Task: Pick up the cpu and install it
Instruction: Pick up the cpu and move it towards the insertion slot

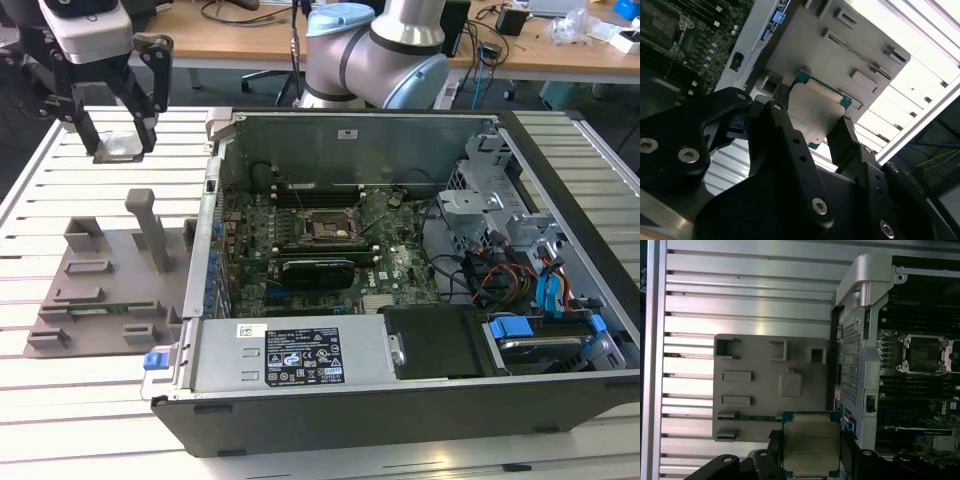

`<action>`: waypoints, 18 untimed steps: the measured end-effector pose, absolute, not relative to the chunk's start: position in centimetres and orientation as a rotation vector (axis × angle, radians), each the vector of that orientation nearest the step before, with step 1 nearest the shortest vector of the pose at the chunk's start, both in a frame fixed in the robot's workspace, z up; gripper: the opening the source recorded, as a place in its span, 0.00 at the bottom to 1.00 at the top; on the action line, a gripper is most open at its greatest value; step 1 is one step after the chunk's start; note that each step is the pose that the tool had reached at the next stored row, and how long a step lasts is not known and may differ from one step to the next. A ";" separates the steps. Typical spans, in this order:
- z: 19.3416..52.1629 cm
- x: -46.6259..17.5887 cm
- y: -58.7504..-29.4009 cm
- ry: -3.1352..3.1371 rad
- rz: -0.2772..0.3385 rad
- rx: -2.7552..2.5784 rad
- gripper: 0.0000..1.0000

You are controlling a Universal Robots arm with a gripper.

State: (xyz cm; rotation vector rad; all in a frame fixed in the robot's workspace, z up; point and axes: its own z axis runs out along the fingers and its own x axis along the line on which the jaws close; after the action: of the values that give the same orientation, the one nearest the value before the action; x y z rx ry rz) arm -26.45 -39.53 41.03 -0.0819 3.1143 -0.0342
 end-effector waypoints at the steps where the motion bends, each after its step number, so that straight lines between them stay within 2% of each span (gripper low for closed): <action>1: 41.0 -26.3 -39.5 3.114 -0.034 -0.082 0.55; 18: 41.0 -22.0 -39.5 3.114 -0.034 -0.082 0.55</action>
State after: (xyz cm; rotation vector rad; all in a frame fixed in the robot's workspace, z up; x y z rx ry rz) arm -22.02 -39.47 40.95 -0.0817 3.1143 -0.0343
